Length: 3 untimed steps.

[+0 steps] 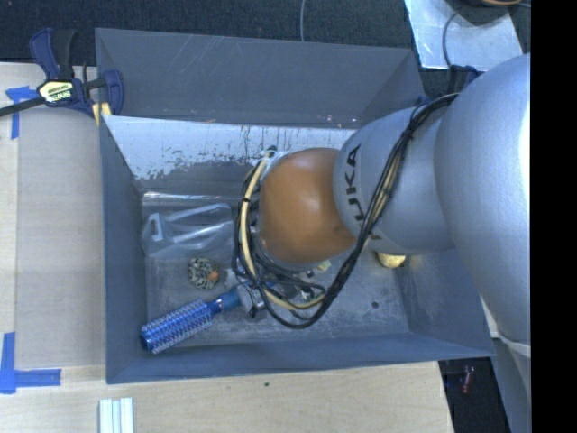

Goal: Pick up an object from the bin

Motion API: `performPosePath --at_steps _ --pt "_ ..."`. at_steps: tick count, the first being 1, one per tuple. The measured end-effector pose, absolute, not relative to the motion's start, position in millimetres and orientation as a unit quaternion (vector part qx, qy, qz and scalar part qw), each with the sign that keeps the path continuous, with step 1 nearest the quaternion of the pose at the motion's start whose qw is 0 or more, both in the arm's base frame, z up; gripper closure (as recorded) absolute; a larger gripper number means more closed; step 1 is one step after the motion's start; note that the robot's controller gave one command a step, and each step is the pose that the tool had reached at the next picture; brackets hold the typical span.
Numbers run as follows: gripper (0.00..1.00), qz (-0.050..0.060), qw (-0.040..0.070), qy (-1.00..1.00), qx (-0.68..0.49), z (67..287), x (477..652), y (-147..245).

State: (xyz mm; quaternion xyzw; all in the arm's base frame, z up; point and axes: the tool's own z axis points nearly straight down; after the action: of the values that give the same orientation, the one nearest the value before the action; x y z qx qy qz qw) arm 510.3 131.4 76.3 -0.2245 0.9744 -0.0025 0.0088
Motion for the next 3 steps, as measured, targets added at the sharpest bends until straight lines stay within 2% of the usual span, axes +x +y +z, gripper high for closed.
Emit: performPosePath --at_steps 1,2,3 --pt "1.00 -0.002 0.010 0.973 -0.231 79.4 510.3 138.0" --pt "1.00 -0.002 0.008 0.979 -0.203 154.2 499.7 138.5" --pt "1.00 -0.003 0.010 0.984 -0.177 136.7 493.8 157.3"
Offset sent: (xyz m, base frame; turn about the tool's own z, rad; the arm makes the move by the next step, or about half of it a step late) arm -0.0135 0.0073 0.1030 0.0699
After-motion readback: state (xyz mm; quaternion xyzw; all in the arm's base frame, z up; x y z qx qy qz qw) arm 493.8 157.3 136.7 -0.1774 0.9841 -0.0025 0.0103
